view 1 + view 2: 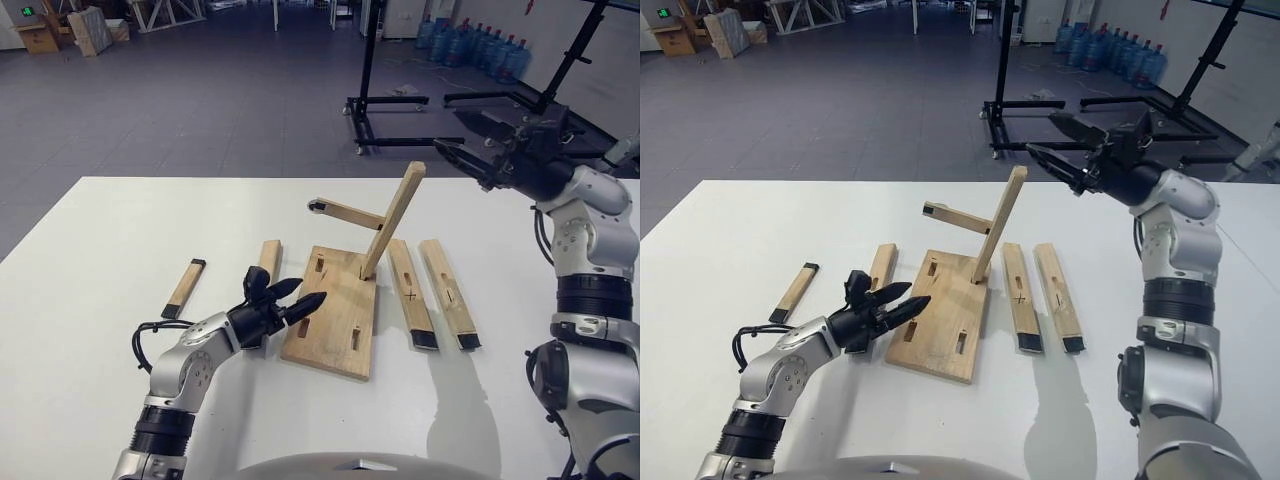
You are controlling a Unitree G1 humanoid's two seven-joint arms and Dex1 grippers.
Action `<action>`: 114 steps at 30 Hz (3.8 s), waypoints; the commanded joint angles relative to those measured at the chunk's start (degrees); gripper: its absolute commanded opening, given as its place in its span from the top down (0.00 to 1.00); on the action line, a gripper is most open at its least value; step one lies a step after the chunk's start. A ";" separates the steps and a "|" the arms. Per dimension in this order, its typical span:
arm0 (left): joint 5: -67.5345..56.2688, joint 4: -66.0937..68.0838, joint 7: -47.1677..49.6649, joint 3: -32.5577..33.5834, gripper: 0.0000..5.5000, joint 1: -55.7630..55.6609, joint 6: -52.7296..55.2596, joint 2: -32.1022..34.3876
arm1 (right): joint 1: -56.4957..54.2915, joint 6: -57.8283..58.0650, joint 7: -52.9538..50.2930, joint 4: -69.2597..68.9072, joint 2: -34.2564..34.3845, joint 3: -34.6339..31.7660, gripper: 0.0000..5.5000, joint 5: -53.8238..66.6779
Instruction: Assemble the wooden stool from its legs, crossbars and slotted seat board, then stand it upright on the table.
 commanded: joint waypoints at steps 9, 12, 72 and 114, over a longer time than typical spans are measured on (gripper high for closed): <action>14.62 7.49 2.21 -13.09 0.19 -3.92 4.56 5.54 | -1.48 -2.88 -0.05 -1.43 1.43 5.12 0.45 -0.96; 14.19 7.90 1.87 -13.18 0.19 -4.07 4.62 5.33 | -2.93 -2.83 -1.37 -0.72 1.94 3.46 0.45 0.99; 13.71 10.88 3.60 -11.67 0.19 -2.94 3.22 2.55 | 18.72 4.52 -0.71 -4.76 4.65 19.23 0.45 -2.26; -0.46 -13.93 14.22 2.62 0.19 7.18 2.80 -3.86 | 54.12 38.88 -64.65 -47.15 10.36 6.77 0.45 -9.18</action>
